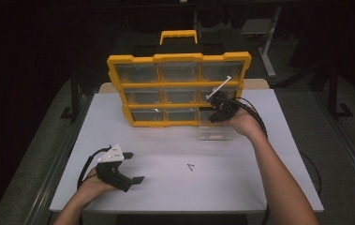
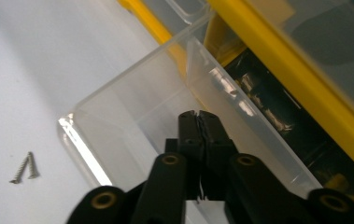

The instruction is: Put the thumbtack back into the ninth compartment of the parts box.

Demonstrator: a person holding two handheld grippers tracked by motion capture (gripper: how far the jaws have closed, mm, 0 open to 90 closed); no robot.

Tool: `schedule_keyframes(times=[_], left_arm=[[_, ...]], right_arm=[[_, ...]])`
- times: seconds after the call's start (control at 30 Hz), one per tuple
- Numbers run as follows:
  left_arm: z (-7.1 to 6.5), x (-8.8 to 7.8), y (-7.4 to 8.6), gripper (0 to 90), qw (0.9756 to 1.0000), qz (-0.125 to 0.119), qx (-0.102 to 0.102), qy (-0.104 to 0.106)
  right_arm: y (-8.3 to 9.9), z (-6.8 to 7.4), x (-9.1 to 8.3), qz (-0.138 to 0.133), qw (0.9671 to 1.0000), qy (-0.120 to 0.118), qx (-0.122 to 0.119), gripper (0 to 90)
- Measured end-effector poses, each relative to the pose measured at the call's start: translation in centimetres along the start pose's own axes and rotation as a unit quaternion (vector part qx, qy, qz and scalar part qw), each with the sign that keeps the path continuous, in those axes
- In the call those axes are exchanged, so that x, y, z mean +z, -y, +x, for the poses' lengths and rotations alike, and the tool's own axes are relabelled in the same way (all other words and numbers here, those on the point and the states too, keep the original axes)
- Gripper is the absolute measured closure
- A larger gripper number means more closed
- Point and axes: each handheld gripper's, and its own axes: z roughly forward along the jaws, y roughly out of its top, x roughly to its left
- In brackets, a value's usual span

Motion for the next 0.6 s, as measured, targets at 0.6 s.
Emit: schedule_keyframes(times=[0.6], left_arm=[[-0.1, 0.1, 0.0, 0.0, 1.0000, 0.001, -0.001, 0.002]], right_arm=[[0.6, 1.9, -3.6, -0.038, 0.9987, -0.033, -0.005, 89.0]])
